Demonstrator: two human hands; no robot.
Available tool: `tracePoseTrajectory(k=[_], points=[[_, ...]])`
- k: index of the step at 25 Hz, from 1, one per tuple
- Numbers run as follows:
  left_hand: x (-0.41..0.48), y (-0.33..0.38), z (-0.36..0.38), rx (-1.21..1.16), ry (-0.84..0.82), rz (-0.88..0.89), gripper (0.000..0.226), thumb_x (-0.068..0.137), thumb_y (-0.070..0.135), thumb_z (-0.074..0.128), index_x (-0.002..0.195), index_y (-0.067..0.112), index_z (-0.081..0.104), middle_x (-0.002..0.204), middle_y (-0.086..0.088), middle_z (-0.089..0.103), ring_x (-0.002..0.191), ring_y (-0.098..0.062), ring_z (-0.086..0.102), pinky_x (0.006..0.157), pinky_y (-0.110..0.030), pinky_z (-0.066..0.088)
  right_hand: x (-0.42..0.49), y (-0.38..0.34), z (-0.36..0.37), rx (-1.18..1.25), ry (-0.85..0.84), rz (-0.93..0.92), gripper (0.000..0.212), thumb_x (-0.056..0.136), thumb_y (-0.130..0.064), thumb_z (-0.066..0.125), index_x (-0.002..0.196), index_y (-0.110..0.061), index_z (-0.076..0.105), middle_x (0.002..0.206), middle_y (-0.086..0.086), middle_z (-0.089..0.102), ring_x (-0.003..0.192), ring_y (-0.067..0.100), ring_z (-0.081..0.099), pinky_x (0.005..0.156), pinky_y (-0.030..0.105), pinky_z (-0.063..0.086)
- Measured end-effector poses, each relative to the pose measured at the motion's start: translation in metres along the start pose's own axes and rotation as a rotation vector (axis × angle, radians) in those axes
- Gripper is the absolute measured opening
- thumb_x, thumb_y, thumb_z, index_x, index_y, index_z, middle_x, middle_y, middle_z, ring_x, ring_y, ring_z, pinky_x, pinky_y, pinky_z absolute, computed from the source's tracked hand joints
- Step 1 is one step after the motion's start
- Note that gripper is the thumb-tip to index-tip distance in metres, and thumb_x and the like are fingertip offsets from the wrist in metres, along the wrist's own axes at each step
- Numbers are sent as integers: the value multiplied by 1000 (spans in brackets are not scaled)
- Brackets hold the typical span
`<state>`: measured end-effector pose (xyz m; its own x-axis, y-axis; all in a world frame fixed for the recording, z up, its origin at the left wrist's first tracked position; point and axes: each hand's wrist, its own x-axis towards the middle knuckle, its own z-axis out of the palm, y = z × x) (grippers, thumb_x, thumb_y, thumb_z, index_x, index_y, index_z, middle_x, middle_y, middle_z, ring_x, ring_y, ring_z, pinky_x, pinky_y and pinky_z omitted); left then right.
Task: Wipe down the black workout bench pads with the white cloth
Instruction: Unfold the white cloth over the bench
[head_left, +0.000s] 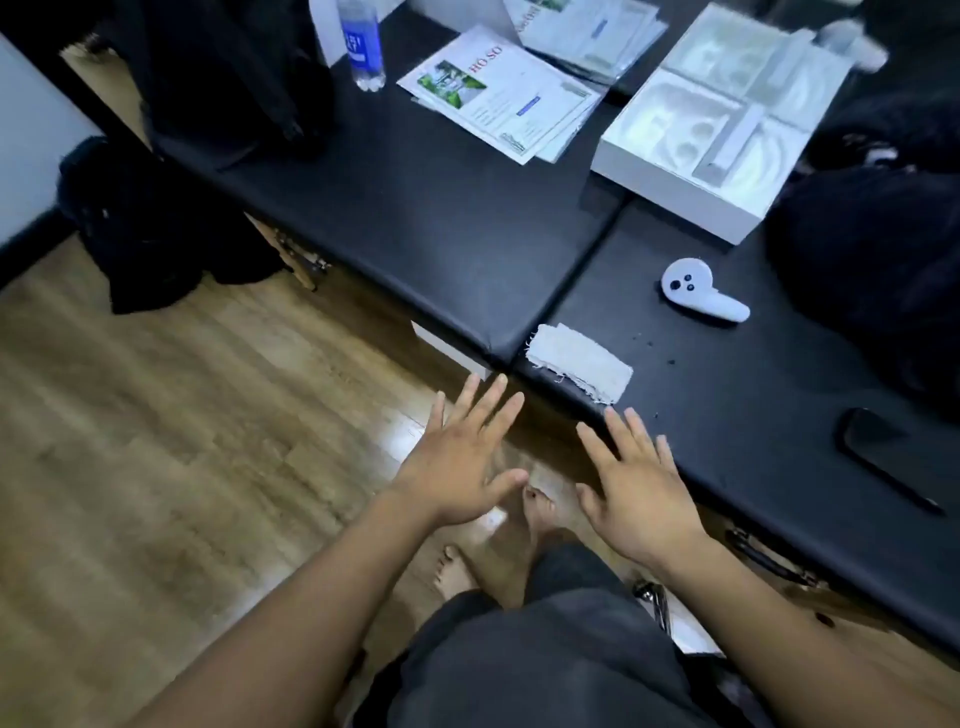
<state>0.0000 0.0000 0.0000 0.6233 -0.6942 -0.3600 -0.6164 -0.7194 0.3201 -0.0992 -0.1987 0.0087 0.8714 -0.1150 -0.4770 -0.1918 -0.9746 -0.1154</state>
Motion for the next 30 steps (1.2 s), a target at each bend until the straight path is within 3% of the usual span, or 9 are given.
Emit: tracePoseTrajectory(k=[9, 12, 15, 17, 19, 22, 26, 28, 30], points=[[139, 7, 6, 72, -216, -79, 84, 96, 32, 55, 156, 26, -3, 164, 5, -15, 151, -27, -9, 122, -49, 8, 100, 43, -10, 134, 17, -76, 71, 91, -35, 47, 152, -15, 15, 162, 5, 0, 149, 22, -6, 121, 36, 12], [178, 7, 11, 17, -264, -132, 84, 94, 19, 57, 157, 22, 2, 164, 3, -11, 150, -28, 4, 120, -42, 21, 135, 58, -1, 65, -31, -126, 71, 92, -31, 46, 152, -12, 14, 162, 7, 4, 149, 23, -2, 121, 37, 10], [210, 6, 11, -33, -194, -205, 69, 90, 2, 47, 153, 18, 22, 161, -5, 14, 133, -30, 32, 107, -39, 40, 166, 74, 5, 13, 13, -218, 58, 82, -28, 64, 135, -13, 48, 147, 12, 40, 138, 28, 34, 111, 38, 32], [219, 5, 12, -92, -115, -206, 59, 84, -3, 48, 140, 15, 42, 141, -7, 37, 120, -28, 44, 99, -41, 46, 179, 85, 7, 54, 99, -241, 42, 68, -26, 79, 107, -16, 67, 120, 6, 61, 113, 28, 56, 86, 35, 49], [220, 1, 17, -239, -49, -226, 49, 83, 0, 53, 130, 14, 55, 124, -8, 49, 110, -28, 54, 95, -40, 47, 184, 87, 3, 100, 132, -251, 26, 73, -22, 75, 98, -18, 70, 108, 2, 63, 102, 27, 60, 70, 31, 50], [204, -7, 7, -557, 182, -365, 30, 80, 17, 61, 109, 18, 69, 102, -6, 66, 97, -26, 64, 85, -30, 47, 201, 75, -25, 222, 147, -288, 25, 89, -22, 56, 112, -19, 66, 111, 2, 62, 105, 25, 56, 73, 34, 49], [134, -31, -39, -1473, 677, -855, 32, 87, 30, 72, 111, 18, 55, 107, -11, 69, 84, -18, 65, 84, -35, 53, 219, 2, -87, 547, 180, -526, 20, 86, -23, 63, 106, -18, 67, 96, 2, 67, 88, 22, 62, 77, 31, 47], [79, -36, -65, -1809, 705, -828, 40, 90, 31, 67, 117, 4, 57, 110, -20, 68, 86, -25, 66, 89, -40, 53, 209, -52, -105, 593, 119, -712, 17, 83, -21, 68, 99, -18, 69, 89, 2, 67, 81, 18, 61, 74, 26, 45], [21, -33, -79, -1926, 776, -728, 42, 92, 31, 60, 117, -4, 59, 90, -11, 73, 81, -20, 68, 90, -42, 53, 184, -106, -113, 582, 71, -892, 16, 79, -19, 70, 94, -19, 71, 87, 0, 67, 80, 14, 60, 76, 25, 46]])
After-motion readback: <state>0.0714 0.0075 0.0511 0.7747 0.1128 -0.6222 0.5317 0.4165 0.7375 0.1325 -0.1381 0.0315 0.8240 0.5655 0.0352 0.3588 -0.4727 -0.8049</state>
